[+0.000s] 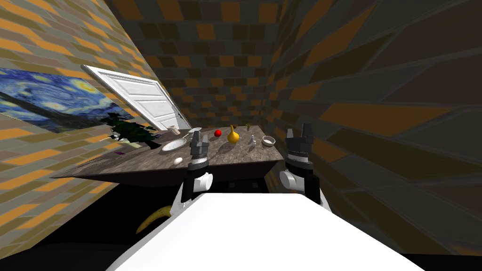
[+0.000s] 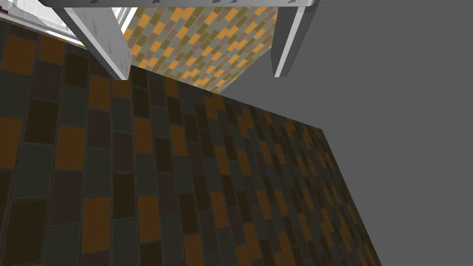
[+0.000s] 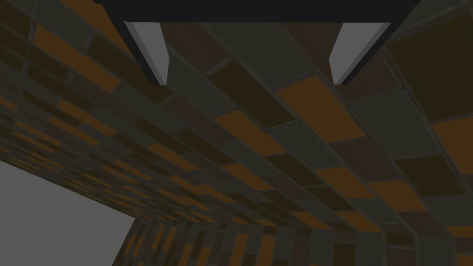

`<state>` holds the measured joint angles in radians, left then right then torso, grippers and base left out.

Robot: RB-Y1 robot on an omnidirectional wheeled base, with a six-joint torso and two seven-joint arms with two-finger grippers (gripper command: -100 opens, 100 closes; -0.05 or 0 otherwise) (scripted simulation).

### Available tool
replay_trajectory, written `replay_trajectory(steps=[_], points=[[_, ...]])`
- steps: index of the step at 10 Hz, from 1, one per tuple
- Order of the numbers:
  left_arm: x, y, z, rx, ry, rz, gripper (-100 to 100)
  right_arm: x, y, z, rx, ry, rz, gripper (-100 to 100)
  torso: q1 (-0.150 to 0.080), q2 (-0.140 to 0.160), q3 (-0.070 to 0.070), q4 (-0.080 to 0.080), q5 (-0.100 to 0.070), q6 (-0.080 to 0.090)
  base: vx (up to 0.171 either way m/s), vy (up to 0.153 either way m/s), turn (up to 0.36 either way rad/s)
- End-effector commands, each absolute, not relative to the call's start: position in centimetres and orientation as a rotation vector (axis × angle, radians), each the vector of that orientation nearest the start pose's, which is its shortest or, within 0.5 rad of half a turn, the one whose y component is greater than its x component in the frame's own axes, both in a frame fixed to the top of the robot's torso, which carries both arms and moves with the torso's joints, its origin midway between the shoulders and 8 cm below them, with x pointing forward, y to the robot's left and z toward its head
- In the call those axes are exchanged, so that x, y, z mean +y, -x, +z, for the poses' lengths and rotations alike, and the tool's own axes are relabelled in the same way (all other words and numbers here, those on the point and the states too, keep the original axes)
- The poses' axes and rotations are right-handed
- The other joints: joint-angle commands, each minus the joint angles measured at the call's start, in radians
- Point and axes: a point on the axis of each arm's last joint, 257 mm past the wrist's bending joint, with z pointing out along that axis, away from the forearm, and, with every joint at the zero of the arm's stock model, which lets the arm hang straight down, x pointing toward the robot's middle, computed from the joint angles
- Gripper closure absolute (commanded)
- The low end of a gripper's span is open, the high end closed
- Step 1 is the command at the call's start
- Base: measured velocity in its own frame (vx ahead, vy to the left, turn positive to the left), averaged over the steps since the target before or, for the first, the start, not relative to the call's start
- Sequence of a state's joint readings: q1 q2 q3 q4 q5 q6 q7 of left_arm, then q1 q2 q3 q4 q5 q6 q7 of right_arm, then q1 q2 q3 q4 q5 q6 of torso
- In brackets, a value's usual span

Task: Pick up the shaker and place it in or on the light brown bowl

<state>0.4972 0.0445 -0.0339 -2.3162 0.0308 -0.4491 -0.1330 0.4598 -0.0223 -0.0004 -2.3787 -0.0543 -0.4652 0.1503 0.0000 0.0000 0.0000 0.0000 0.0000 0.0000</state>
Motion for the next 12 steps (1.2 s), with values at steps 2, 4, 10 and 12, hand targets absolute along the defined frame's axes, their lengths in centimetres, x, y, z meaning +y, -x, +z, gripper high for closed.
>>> replay_trajectory(steps=[2,4,10,12], points=[[26.6,-34.7,3.1,0.673,0.607,-1.233,0,-26.1,-34.4,6.2,0.651,-0.527,1.239,-100,0.000,0.001,0.001,0.000,0.000,0.000,-0.034,-0.001,0.037],[26.6,-34.7,3.1,0.673,0.607,-1.233,0,-25.0,-35.8,5.0,0.731,-0.522,1.239,-100,0.000,0.003,0.002,0.001,0.000,0.000,-0.053,0.005,0.035],[26.6,-34.7,3.1,0.673,0.607,-1.233,0,-20.7,-40.5,-1.1,1.053,-0.485,1.193,-100,0.000,0.006,0.004,0.001,0.000,0.000,-0.085,0.002,0.043],[26.6,-34.7,3.1,0.673,0.607,-1.233,0,-20.1,-41.4,-2.7,1.131,-0.476,1.167,-100,-0.001,0.007,0.004,0.002,0.000,0.000,-0.099,-0.008,0.037]])
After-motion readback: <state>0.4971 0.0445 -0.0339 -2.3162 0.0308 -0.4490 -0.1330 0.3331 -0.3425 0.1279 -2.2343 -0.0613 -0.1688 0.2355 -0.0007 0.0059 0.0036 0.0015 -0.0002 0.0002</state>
